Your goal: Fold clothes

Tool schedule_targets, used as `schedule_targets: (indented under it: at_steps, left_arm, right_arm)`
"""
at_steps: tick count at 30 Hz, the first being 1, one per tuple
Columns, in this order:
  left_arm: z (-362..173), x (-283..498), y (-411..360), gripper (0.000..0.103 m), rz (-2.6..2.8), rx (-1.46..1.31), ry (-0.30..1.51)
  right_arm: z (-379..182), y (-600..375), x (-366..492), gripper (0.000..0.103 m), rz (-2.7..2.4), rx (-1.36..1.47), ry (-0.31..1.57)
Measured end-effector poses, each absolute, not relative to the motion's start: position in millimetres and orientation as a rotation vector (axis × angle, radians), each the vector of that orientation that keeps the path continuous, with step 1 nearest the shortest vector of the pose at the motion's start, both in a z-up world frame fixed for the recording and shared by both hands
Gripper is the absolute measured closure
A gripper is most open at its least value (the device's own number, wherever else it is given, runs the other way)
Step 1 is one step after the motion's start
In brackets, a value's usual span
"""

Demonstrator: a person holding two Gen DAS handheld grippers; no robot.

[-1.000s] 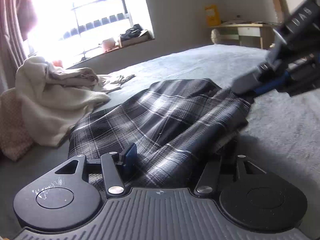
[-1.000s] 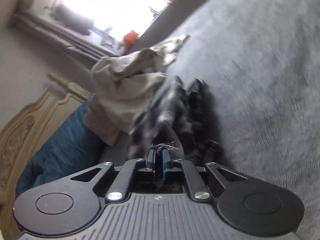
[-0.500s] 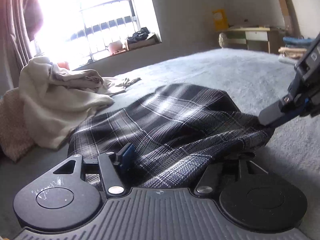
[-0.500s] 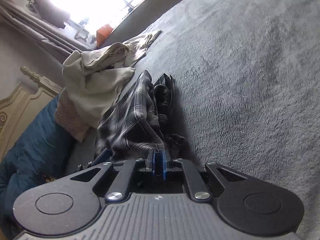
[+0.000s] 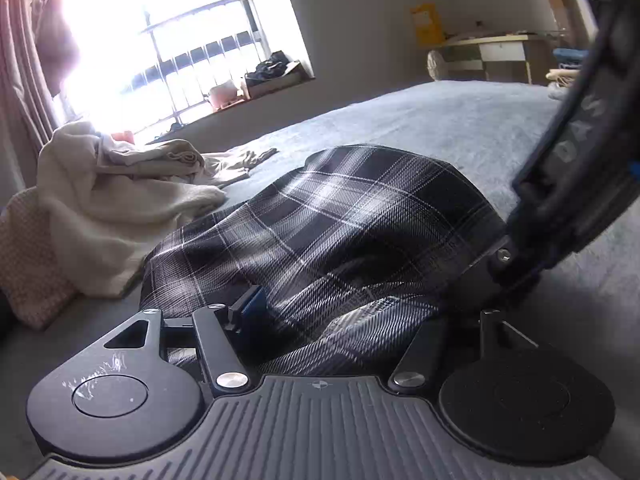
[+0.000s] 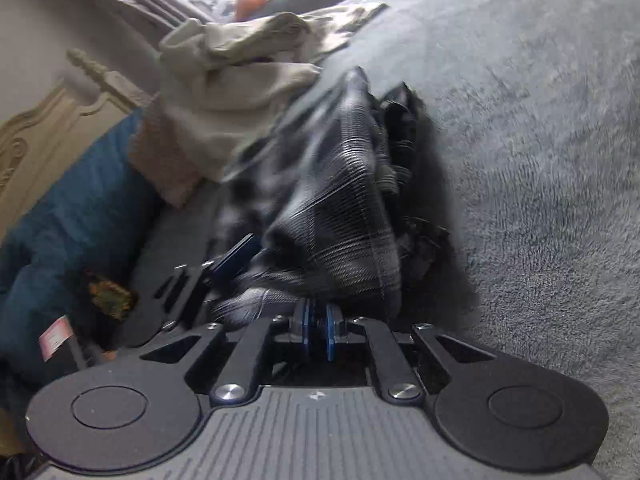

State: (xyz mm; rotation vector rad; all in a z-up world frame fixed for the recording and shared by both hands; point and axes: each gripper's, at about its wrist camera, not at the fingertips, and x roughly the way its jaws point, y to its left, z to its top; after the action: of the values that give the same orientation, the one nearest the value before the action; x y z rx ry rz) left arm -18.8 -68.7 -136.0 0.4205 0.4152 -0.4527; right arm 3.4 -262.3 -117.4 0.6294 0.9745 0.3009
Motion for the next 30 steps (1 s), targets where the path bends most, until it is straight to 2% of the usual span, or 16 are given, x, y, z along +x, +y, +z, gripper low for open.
schedule_targets:
  at_steps: [7, 14, 18, 20, 25, 30]
  left_arm:
    - [-119, -55, -19, 0.041, -0.588, 0.433, 0.453]
    - [-94, -52, 41, 0.041, -0.473, 0.189, 0.506]
    - [-95, -43, 57, 0.045, -0.419, 0.097, 0.538]
    - [-103, -44, 59, 0.056, -0.425, 0.123, 0.553]
    - [-125, -60, 51, 0.073, -0.472, 0.295, 0.535]
    - [-138, -65, 40, 0.081, -0.490, 0.435, 0.478]
  right_arm:
    - [-120, -267, 0, 0.095, 0.265, 0.632, 0.979]
    - [-117, -262, 0, 0.095, 0.229, 0.557, 0.977]
    - [-116, -260, -2, 0.095, 0.216, 0.539, 0.973]
    - [-116, -261, -2, 0.095, 0.211, 0.546, 0.973]
    - [-117, -262, -2, 0.095, 0.203, 0.566, 0.971]
    - [-117, -262, -1, 0.095, 0.197, 0.572, 0.972]
